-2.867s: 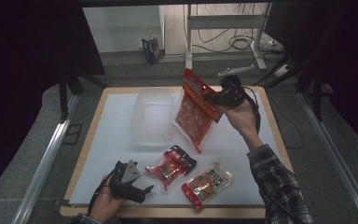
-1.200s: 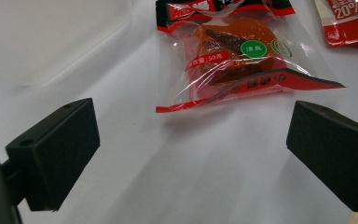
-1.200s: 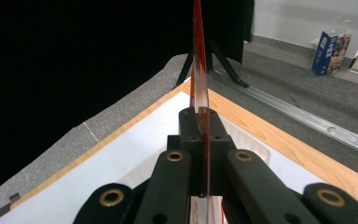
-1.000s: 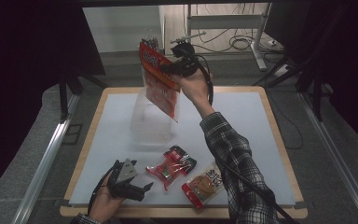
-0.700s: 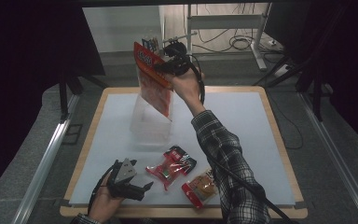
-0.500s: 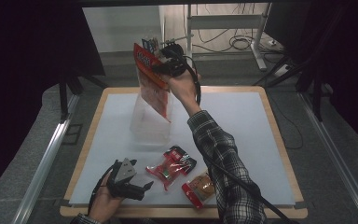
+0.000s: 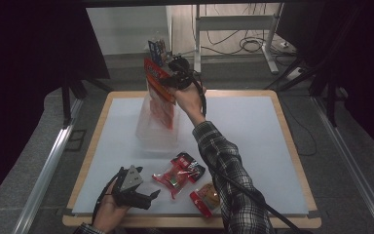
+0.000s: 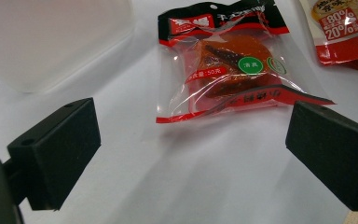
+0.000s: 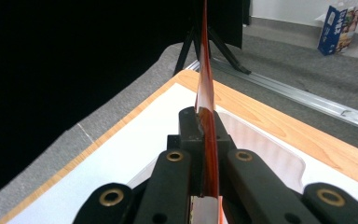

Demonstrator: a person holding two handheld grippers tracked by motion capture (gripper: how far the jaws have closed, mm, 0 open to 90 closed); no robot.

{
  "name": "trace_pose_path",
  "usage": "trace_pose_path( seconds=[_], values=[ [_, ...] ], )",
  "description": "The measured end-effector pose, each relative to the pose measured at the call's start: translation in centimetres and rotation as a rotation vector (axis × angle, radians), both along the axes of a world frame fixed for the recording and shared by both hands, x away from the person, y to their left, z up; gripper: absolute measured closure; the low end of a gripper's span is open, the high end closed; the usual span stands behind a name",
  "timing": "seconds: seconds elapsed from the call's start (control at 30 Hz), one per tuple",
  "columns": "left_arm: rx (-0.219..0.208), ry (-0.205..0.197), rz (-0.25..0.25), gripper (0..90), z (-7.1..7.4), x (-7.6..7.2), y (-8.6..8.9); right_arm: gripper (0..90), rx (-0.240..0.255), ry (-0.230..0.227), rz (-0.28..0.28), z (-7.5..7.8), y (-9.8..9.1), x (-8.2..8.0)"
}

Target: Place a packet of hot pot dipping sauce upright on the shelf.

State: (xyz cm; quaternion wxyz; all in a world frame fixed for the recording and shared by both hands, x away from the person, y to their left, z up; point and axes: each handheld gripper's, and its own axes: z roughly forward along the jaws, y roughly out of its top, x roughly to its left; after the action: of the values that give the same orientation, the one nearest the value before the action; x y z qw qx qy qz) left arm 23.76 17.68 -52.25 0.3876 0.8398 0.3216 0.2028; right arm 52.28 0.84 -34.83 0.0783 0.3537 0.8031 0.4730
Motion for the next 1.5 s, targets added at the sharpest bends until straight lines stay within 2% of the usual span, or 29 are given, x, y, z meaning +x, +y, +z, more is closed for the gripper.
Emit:
trace_pose_path(
  seconds=[0.17, 0.23, 0.33, 0.53, 0.57, 0.63, 0.67, 0.73, 0.9, 0.97, 1.13, 1.3, 1.5],
  values=[
    [0.007, 0.001, -0.001, 2.6, -0.1, 0.0, -0.2, 88.7, -0.091, -0.041, -0.007, -0.7, 0.2, 0.0],
    [0.011, 0.001, -0.005, 2.5, -0.1, 0.0, -0.2, 88.7, -0.103, -0.034, -0.011, -1.4, 0.2, 0.2],
    [0.01, 0.002, -0.003, 2.5, -0.1, 0.0, -0.2, 88.7, -0.088, -0.022, -0.02, -2.1, 0.1, 0.5],
    [0.019, 0.003, -0.005, 2.2, -0.1, 0.0, -0.3, 87.5, -0.212, -0.057, -0.06, -2.4, -0.4, 0.8],
    [0.021, 0.003, -0.003, 2.1, -0.1, 0.0, -0.4, 86.3, -0.227, -0.066, -0.065, -2.6, -0.6, 0.9],
    [0.022, 0.003, -0.002, 2.0, -0.2, 0.0, -0.3, 83.8, -0.221, -0.07, -0.064, -2.7, -1.0, 1.0],
    [0.02, 0.003, 0.0, 2.0, -0.2, 0.1, -0.3, 81.6, -0.21, -0.065, -0.065, -2.6, -1.3, 1.1],
    [0.021, 0.004, 0.002, 2.0, -0.2, 0.1, -0.3, 70.8, -0.198, -0.06, -0.055, -2.4, -1.8, 1.3],
    [0.021, 0.003, 0.004, 2.0, -0.2, 0.1, -0.2, 36.6, -0.217, -0.095, -0.046, -2.1, -2.3, 1.3],
    [0.028, 0.0, 0.004, 2.0, -0.2, 0.1, -0.2, 26.8, -0.236, -0.103, -0.035, -2.3, -2.4, 1.2],
    [0.036, 0.001, 0.006, 2.0, -0.3, 0.1, -0.3, 12.0, -0.244, -0.142, 0.002, -2.4, -3.1, 0.8],
    [0.026, 0.002, 0.006, 1.9, -0.4, 0.1, -0.2, 4.7, -0.245, -0.125, 0.036, -2.3, -3.8, 0.5],
    [0.01, -0.001, -0.005, 1.7, -0.3, 0.1, 0.0, 0.3, -0.253, -0.146, 0.04, -2.2, -4.4, -0.3]
  ],
)
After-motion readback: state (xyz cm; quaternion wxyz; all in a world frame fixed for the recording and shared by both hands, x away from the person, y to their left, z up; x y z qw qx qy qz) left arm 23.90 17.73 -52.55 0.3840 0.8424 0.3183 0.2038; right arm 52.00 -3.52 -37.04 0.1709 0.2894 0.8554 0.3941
